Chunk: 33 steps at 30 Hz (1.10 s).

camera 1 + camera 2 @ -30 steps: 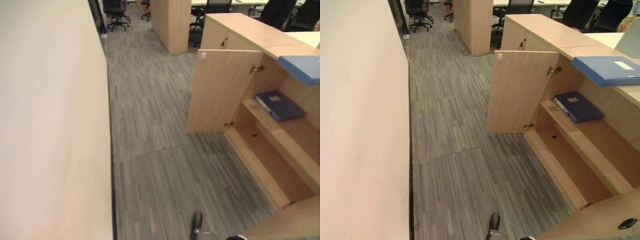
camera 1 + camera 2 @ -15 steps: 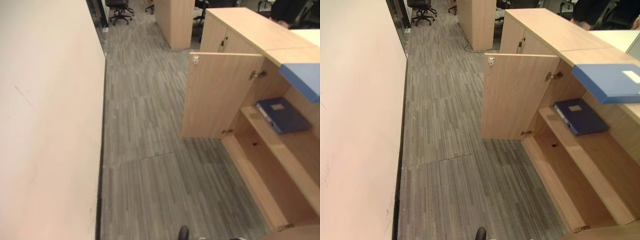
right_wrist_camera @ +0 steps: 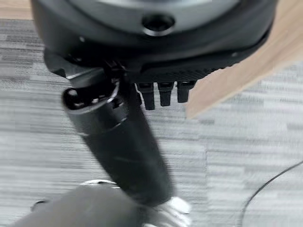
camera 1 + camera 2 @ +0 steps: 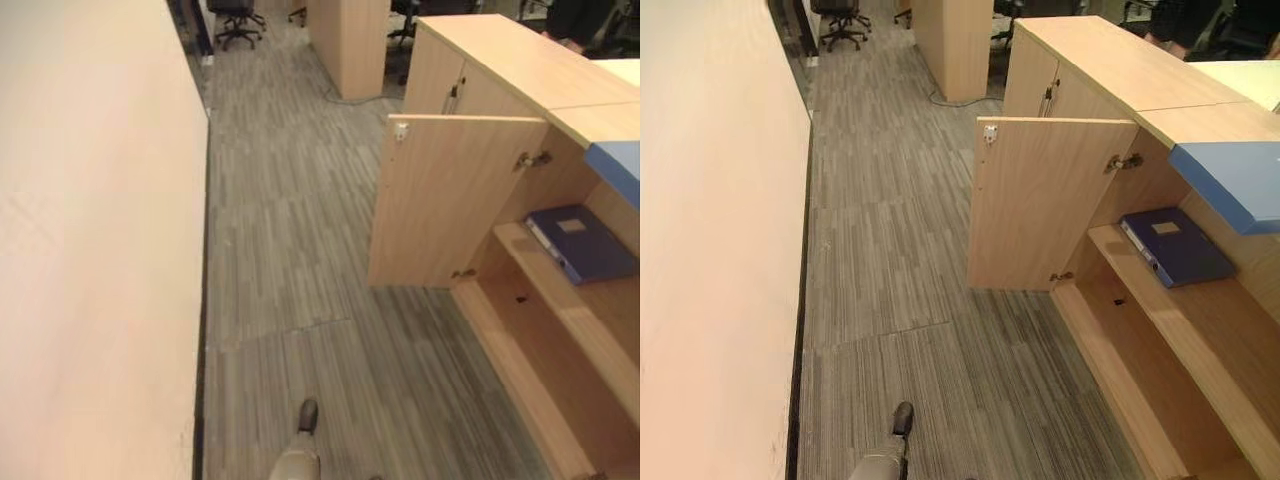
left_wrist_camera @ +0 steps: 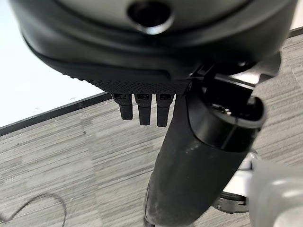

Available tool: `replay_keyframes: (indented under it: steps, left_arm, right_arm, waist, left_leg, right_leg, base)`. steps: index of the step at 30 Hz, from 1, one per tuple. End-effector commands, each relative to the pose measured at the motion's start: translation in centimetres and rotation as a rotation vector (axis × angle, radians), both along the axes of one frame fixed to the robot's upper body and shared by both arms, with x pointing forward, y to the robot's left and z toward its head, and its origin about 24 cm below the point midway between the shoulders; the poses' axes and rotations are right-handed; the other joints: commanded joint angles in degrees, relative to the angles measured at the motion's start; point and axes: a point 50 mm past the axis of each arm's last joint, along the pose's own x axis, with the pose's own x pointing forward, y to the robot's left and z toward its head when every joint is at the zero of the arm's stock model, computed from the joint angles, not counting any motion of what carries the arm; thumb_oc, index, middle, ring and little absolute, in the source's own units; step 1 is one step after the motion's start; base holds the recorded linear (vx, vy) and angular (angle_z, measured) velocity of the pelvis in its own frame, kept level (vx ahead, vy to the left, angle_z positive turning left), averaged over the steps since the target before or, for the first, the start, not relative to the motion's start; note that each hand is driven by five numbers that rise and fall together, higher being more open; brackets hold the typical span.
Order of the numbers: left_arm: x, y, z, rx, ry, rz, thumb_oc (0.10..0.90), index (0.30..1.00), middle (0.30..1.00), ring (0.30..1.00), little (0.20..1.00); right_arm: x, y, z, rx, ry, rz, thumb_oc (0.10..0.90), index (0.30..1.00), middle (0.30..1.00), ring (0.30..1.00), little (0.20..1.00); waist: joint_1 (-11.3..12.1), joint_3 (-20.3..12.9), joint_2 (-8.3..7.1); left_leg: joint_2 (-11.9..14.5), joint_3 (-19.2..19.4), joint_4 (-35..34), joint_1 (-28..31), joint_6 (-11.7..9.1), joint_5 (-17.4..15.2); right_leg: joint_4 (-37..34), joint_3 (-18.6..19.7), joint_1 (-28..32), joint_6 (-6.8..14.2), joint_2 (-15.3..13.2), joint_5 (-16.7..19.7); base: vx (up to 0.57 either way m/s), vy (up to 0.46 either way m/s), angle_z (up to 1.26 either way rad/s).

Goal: Put the empty folder in the office cabinet

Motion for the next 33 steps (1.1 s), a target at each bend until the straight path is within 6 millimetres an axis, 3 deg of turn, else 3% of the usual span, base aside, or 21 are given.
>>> replay_keyframes:
  steps: [1, 3, 6, 7, 8, 9, 10, 11, 12, 14, 15, 16, 17, 19, 20, 23, 25, 30, 31, 33]
  left_arm:
    - [0.7, 2.1, 0.5, 0.072, -0.025, 0.002, 0.800, 0.900, 0.900, 0.900, 0.900]
    - [1.1, 2.4, 0.6, 0.077, -0.035, -0.021, 0.800, 0.900, 0.900, 0.900, 0.900]
    - [1.6, 2.6, 0.6, 0.083, -0.047, -0.044, 0.800, 0.900, 0.900, 0.900, 0.900]
    - [1.9, 2.7, 0.7, 0.089, -0.047, -0.069, 0.800, 0.900, 0.900, 0.900, 0.900]
    - [1.9, 2.7, 0.7, 0.090, -0.047, -0.069, 0.800, 0.900, 0.900, 0.900, 0.900]
    - [2.0, 3.1, 0.8, 0.100, -0.041, -0.086, 0.800, 0.900, 0.900, 0.900, 0.900]
    - [2.0, 3.1, 0.8, 0.100, -0.041, -0.086, 0.800, 0.900, 0.900, 0.900, 0.900]
    - [1.7, 3.6, 0.9, 0.112, -0.031, -0.084, 0.800, 0.900, 0.900, 0.900, 0.900]
    - [1.7, 3.6, 0.9, 0.112, -0.031, -0.084, 0.800, 0.900, 0.900, 0.900, 0.900]
    - [1.6, 3.9, 1.0, 0.118, -0.035, -0.075, 0.800, 0.900, 0.900, 0.900, 0.900]
    - [1.6, 3.9, 1.0, 0.118, -0.035, -0.075, 0.800, 0.900, 0.900, 0.900, 0.900]
    - [1.4, 3.9, 1.0, 0.116, -0.029, -0.061, 0.800, 0.900, 0.900, 0.900, 0.900]
    - [1.4, 3.9, 1.0, 0.115, -0.029, -0.061, 0.800, 0.900, 0.900, 0.900, 0.900]
    - [1.0, 3.7, 0.9, 0.113, -0.017, -0.061, 0.800, 0.900, 0.900, 0.900, 0.900]
    - [0.9, 3.6, 0.9, 0.110, -0.015, -0.058, 0.800, 0.900, 0.900, 0.900, 0.900]
    - [1.1, 3.8, 1.0, 0.118, -0.019, -0.047, 0.800, 0.900, 0.900, 0.900, 0.900]
    - [0.9, 4.2, 1.0, 0.128, -0.017, -0.030, 0.800, 0.900, 0.900, 0.900, 0.900]
    - [0.6, 4.5, 1.1, 0.134, -0.009, -0.023, 0.800, 0.900, 0.900, 0.900, 0.900]
    - [0.7, 4.5, 1.1, 0.135, -0.012, -0.005, 0.800, 0.900, 0.900, 0.900, 0.900]
    - [1.5, 4.3, 1.1, 0.129, -0.034, -0.005, 0.800, 0.900, 0.900, 0.900, 0.900]
  right_arm:
    - [-0.5, -0.3, 0.0, 0.002, 0.017, 0.004, 0.800, 0.900, 0.900, 0.900, 0.900]
    - [-0.7, 0.3, -0.2, 0.026, 0.030, 0.018, 0.800, 0.900, 0.900, 0.900, 0.900]
    - [-0.1, 0.7, -0.2, 0.039, 0.012, 0.020, 0.800, 0.900, 0.900, 0.900, 0.900]
    - [0.5, 0.9, -0.1, 0.048, -0.012, 0.020, 0.800, 0.900, 0.900, 0.900, 0.900]
    - [0.5, 0.9, -0.1, 0.048, -0.012, 0.020, 0.800, 0.900, 0.900, 0.900, 0.900]
    - [1.2, 1.2, -0.1, 0.056, -0.039, 0.031, 0.800, 0.900, 0.900, 0.900, 0.900]
    - [1.3, 1.2, -0.1, 0.056, -0.039, 0.031, 0.800, 0.900, 0.900, 0.900, 0.900]
    - [1.5, 1.8, -0.2, 0.071, -0.055, 0.049, 0.800, 0.900, 0.900, 0.900, 0.900]
    - [1.5, 1.8, -0.2, 0.071, -0.055, 0.049, 0.800, 0.900, 0.900, 0.900, 0.900]
    - [2.1, 2.2, -0.1, 0.081, -0.073, 0.082, 0.800, 0.900, 0.900, 0.900, 0.900]
    - [2.1, 2.2, -0.1, 0.081, -0.073, 0.082, 0.800, 0.900, 0.900, 0.900, 0.900]
    - [2.9, 2.0, 0.1, 0.077, -0.101, 0.080, 0.800, 0.900, 0.900, 0.900, 0.900]
    - [2.9, 2.0, 0.1, 0.076, -0.102, 0.080, 0.800, 0.900, 0.900, 0.900, 0.900]
    - [3.3, 1.9, 0.2, 0.075, -0.117, 0.073, 0.800, 0.900, 0.900, 0.900, 0.900]
    - [3.5, 1.5, 0.3, 0.066, -0.126, 0.059, 0.800, 0.900, 0.900, 0.900, 0.900]
    - [3.0, 1.5, 0.2, 0.066, -0.116, 0.033, 0.800, 0.900, 0.900, 0.900, 0.900]
    - [2.3, 1.4, 0.1, 0.069, -0.100, 0.012, 0.800, 0.900, 0.900, 0.900, 0.900]
    - [0.7, 1.4, -0.2, 0.072, -0.056, -0.012, 0.800, 0.900, 0.900, 0.900, 0.900]
    - [-0.1, 1.2, -0.3, 0.067, -0.036, -0.053, 0.800, 0.900, 0.900, 0.900, 0.900]
    - [-0.5, 1.0, -0.3, 0.058, -0.023, -0.065, 0.800, 0.900, 0.900, 0.900, 0.900]
  waist:
    - [0.64, -3.64, -3.37]
    - [1.00, -5.66, -4.40]
    - [0.91, -6.07, -4.42]
    - [0.33, -5.48, -3.93]
    - [0.43, -5.48, -4.00]
    - [-0.07, -4.67, -3.21]
    - [-0.06, -4.60, -3.26]
    - [-0.16, -3.93, -3.30]
    - [-0.18, -3.87, -3.35]
    - [-0.36, -2.92, -3.18]
    - [-0.36, -2.91, -3.17]
    - [-0.60, -1.74, -2.94]
    - [-0.62, -1.69, -2.83]
    - [-1.16, -0.72, -3.01]
    - [-1.50, -0.46, -3.39]
    - [-2.15, -0.28, -4.25]
    - [-2.26, -0.39, -4.82]
    - [-2.77, -1.59, -5.70]
    - [-4.24, -1.73, -5.72]
    - [-5.03, -1.76, -5.35]
  left_leg:
    - [-2.96, 1.41, 4.65, -4.00, 3.18, -0.39]
    - [-5.11, 4.07, 7.32, -3.29, 5.18, -3.30]
    - [-6.69, 5.63, 7.96, -1.73, 7.04, -5.44]
    - [-8.15, 6.68, 8.20, 0.08, 8.94, -6.98]
    - [-8.19, 6.81, 8.23, 0.06, 8.98, -7.01]
    - [-9.01, 7.82, 7.79, 2.72, 10.61, -8.45]
    - [-9.06, 7.85, 7.78, 2.79, 10.63, -8.45]
    - [-9.59, 9.02, 6.86, 6.20, 11.03, -10.65]
    - [-9.64, 9.01, 6.85, 6.26, 11.03, -10.65]
    - [-8.71, 10.85, 5.44, 9.04, 10.76, -12.12]
    - [-8.70, 10.84, 5.44, 9.04, 10.76, -12.12]
    - [-7.81, 12.02, 5.70, 9.90, 10.30, -13.01]
    - [-7.66, 11.97, 5.75, 9.92, 10.23, -13.05]
    - [-7.06, 13.65, 5.72, 12.01, 9.81, -14.36]
    - [-6.61, 15.38, 5.22, 13.52, 9.25, -15.32]
    - [-6.04, 17.21, 4.56, 15.59, 8.50, -16.34]
    - [-5.71, 18.54, 4.34, 16.89, 8.12, -17.25]
    - [-5.38, 20.06, 3.61, 19.67, 7.63, -19.26]
    - [-3.37, 20.34, 3.69, 21.65, 6.88, -20.48]
    - [-1.72, 20.42, 3.50, 22.76, 6.16, -20.91]
  right_leg:
    - [7.59, 3.11, 0.47, 5.49, -8.28, -7.43]
    - [9.36, 3.12, -0.36, 8.00, -12.28, -5.26]
    - [15.39, 3.57, -3.22, 8.68, -14.66, -2.35]
    - [23.23, 3.38, -6.66, 7.87, -16.82, 3.02]
    - [23.39, 3.55, -6.80, 7.92, -16.90, 2.95]
    - [30.33, 0.98, -9.45, 5.72, -18.62, 5.34]
    - [30.45, 1.03, -9.45, 5.74, -18.68, 5.27]
    - [35.48, -4.21, -11.00, 5.23, -20.58, 3.28]
    - [35.54, -4.21, -10.96, 5.24, -20.63, 3.23]
    - [34.01, -11.41, -14.53, 4.91, -19.34, -0.36]
    - [34.00, -11.42, -14.52, 4.90, -19.33, -0.36]
    - [28.52, -15.98, -17.09, 5.74, -18.22, -0.94]
    - [28.23, -16.10, -16.89, 5.66, -18.01, -0.85]
    - [20.58, -18.94, -18.42, 6.82, -16.99, 1.86]
    - [12.79, -21.69, -19.34, 8.05, -16.35, 4.99]
    - [6.58, -23.71, -20.40, 9.29, -15.73, 8.46]
    - [5.23, -25.92, -20.07, 9.66, -16.14, 9.43]
    - [5.83, -26.87, -19.07, 9.05, -16.32, 8.48]
    - [11.71, -24.85, -21.51, 8.46, -16.65, 7.03]
    - [17.32, -24.32, -23.43, 7.82, -17.22, 4.82]
  base:
    - [0.35, 0.273, -0.62]
    - [0.33, 0.272, -0.45]
    - [0.24, 0.290, -0.37]
    - [0.18, 0.305, -0.34]
    - [0.21, 0.410, -0.41]
    - [0.10, 0.210, -0.30]
    - [0.27, 0.357, -0.25]
    - [0.16, 0.149, -0.26]
    - [0.21, 0.200, -0.34]
    - [0.13, 0.069, -0.42]
    - [0.12, -0.005, -0.55]
    - [0.04, -0.028, -0.40]
    - [0.08, -0.049, -0.44]
    - [0.13, -0.087, -0.70]
    - [0.13, -0.101, -0.81]
    - [0.18, -0.119, -0.51]
    - [0.19, -0.128, -0.29]
    - [0.22, -0.117, -0.25]
    - [0.46, -0.242, -0.07]
    - [0.35, -0.232, 0.03]
